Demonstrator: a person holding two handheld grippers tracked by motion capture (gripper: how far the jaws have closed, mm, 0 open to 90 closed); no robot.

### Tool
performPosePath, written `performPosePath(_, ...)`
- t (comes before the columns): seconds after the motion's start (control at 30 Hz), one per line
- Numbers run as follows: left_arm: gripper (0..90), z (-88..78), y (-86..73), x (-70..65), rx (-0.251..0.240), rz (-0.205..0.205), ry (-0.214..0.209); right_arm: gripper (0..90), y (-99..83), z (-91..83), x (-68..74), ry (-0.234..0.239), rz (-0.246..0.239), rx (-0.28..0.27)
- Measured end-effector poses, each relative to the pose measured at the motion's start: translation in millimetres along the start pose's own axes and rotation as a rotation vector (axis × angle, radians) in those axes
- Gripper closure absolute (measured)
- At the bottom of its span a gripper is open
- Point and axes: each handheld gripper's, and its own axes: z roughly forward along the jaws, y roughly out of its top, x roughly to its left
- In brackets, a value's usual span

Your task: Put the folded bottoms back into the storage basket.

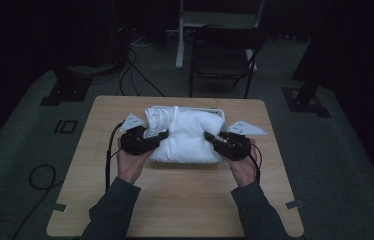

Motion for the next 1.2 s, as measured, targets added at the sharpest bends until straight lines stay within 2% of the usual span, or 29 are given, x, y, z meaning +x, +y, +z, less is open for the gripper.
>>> performPosePath(0.43, 52.0, 13.3, 9.9, 3.9, 0.003, -0.017, 0.002, 69.8, 4.7, 4.4, -11.3, -0.018, 0.027, -0.009)
performPosePath(0.57, 52.0, 19.2, 11.0, 8.2, 0.014, -0.021, 0.012, 69.9, 4.4, 10.4, -14.8, -0.032, 0.038, 0.000)
performPosePath(0.93, 52.0, 33.6, 8.8, 23.7, 0.030, -0.074, 0.020, 69.9, 5.0, 27.8, -20.2, -0.057, 0.050, 0.028)
performPosePath(1.2, 52.0, 41.9, 12.6, 26.4, 0.035, -0.072, 0.038, 69.9, 6.2, 36.2, -27.1, -0.069, 0.075, 0.032)
